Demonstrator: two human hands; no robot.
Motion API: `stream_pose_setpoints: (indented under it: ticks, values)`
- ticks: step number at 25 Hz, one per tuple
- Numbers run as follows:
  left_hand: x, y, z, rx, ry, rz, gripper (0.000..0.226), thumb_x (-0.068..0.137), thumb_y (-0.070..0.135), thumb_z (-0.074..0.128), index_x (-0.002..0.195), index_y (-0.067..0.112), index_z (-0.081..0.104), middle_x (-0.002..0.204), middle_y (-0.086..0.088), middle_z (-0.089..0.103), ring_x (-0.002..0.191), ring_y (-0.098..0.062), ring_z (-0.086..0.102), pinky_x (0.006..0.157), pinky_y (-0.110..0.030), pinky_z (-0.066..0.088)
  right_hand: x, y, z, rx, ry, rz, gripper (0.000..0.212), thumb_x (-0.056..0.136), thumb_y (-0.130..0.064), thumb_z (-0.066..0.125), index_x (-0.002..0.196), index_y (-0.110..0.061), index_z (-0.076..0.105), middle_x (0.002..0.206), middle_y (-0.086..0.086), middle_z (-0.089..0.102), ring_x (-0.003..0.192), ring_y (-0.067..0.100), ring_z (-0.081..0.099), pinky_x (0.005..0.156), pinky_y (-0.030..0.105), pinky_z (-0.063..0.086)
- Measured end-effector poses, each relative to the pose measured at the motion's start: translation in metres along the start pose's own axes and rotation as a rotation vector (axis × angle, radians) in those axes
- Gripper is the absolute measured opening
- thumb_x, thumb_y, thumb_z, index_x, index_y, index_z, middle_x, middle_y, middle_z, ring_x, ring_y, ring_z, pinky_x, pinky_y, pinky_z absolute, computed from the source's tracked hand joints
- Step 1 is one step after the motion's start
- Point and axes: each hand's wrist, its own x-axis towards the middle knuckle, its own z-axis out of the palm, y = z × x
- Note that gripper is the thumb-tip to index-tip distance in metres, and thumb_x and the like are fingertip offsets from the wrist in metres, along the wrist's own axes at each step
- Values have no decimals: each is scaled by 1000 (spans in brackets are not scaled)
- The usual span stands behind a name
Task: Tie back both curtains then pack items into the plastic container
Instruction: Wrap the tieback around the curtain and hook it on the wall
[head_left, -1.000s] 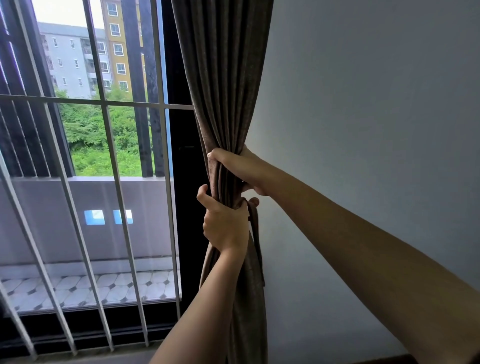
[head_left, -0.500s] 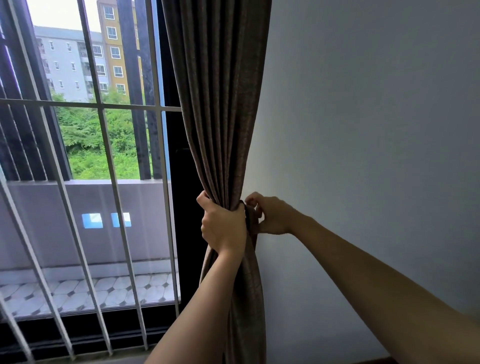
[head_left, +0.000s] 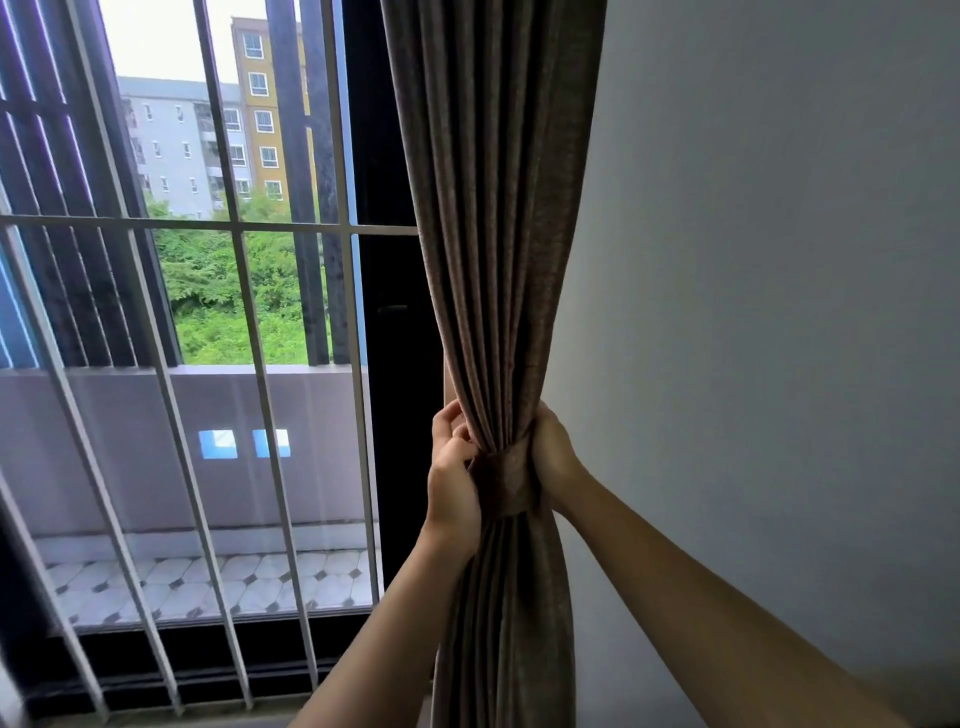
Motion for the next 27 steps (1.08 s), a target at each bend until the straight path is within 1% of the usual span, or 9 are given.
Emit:
stream_pose_setpoints:
  ticks: [4,6,9,11,13,19,21,24,27]
  values:
    - [19,2,-8,300,134,10,38,87,12,46,122,26,51,130,-9,44,117,-23,53,98,-41,47,0,4,14,45,68,17,43,103,-35,25,91,-20,64,86,-1,68,81,8,65,73,19,53]
    - [23,6,-10,354,124,50,40,86,9,48,122,27,53,136,-8,40,122,-22,48,102,-43,44,5,11,20,-49,121,18,47,98,-49,29,110,-17,61,106,7,66,103,21,63,92,36,50]
    - [24,20,-13,393,12,-39,35,90,5,49,104,35,59,112,1,62,107,-15,59,97,-36,48,6,12,20,-29,111,15,48,100,-46,29,127,-15,52,112,9,63,108,25,59,97,37,48]
    - [26,26,-26,595,-45,-27,30,89,11,55,104,36,62,103,1,68,99,-13,62,90,-29,51,6,9,19,64,22,17,42,103,-37,24,118,-14,56,100,3,64,96,16,61,92,29,49]
    - [31,30,-37,733,-87,-7,30,88,12,58,114,26,62,101,-3,69,94,-12,64,81,-21,51,9,7,18,72,12,-12,38,103,-35,24,107,-18,58,100,3,62,97,19,59,100,37,45]
    - [34,38,-36,628,-197,-90,23,91,2,53,99,22,60,82,-4,66,66,-5,66,58,-19,53,10,8,20,67,26,-47,41,104,-31,20,95,-19,58,95,2,61,90,13,58,92,31,46]
    - [36,36,-38,724,-116,-73,9,89,11,60,95,15,64,84,-4,65,70,-9,65,56,-16,49,10,9,20,50,38,-69,42,104,-32,20,95,-21,59,95,1,62,93,15,58,100,37,43]
    - [40,35,-47,1119,63,86,23,79,30,71,83,7,68,91,1,51,86,-14,54,62,-14,38,14,13,19,-21,41,-70,45,103,-39,17,101,-24,60,108,3,62,113,24,57,109,44,38]
    - [39,46,-61,1132,31,242,23,73,30,77,80,8,71,94,1,52,85,-12,53,65,-13,40,15,21,16,-89,-18,-60,57,100,-50,14,121,-19,57,122,7,59,126,27,49,114,48,29]
